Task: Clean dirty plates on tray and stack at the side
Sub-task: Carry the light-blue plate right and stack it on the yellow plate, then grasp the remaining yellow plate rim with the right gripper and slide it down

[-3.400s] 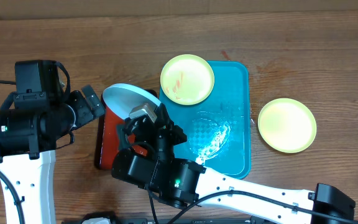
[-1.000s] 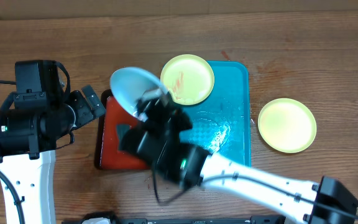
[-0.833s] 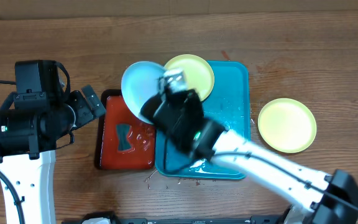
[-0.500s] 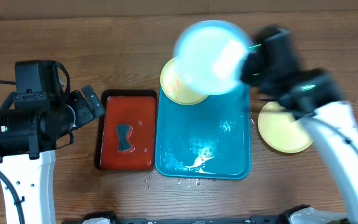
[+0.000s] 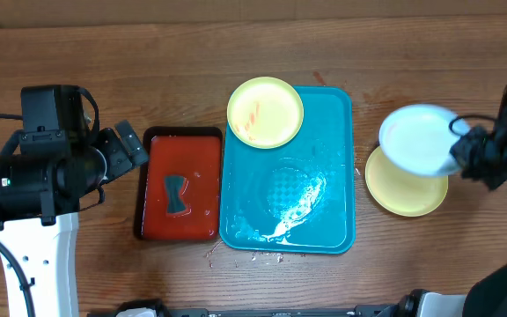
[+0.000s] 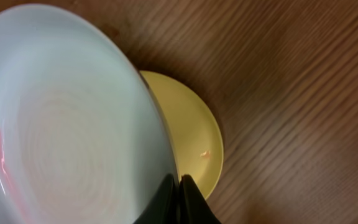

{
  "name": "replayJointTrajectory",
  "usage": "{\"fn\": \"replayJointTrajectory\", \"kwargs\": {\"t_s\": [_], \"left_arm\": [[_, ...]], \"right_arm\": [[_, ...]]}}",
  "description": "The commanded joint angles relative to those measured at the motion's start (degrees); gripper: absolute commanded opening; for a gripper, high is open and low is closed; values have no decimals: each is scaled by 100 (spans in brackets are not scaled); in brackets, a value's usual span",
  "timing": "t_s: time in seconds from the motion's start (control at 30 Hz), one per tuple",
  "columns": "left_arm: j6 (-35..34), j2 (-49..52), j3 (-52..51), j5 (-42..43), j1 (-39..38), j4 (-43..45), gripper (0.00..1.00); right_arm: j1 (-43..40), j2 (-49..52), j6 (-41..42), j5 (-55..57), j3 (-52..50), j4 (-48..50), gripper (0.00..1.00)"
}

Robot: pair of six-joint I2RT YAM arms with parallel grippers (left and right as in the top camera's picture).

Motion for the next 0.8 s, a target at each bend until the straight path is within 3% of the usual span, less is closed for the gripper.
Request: {"fn": "replayJointTrajectory", "kwargs": {"t_s": [0.0,0.2,0.23,0.33,0.47,0.63,0.77], "left_arm": [[63,20,107,-76,4,4,100],[63,20,107,-76,4,2,100],[63,20,107,-76,4,2,100],[63,20,107,-76,4,2,100],[63,20,107,-76,4,2,100],[63,20,107,-76,4,2,100],[63,20,107,-76,4,2,100]], "right_arm": [[-116,33,-87,-474,-839,433,4],[-98,20,-90,-546,-1327,833,4],[-98,-2,-87,-546,-1261,793,11],[-85,-129,-90,-553,-931,476,13],[125,-402,-382,-553,-223,-153,35],[831,-654,-1115,-1060,756,-590,39],[1912,-678,-1685,-1733,1351,-184,46]]}}
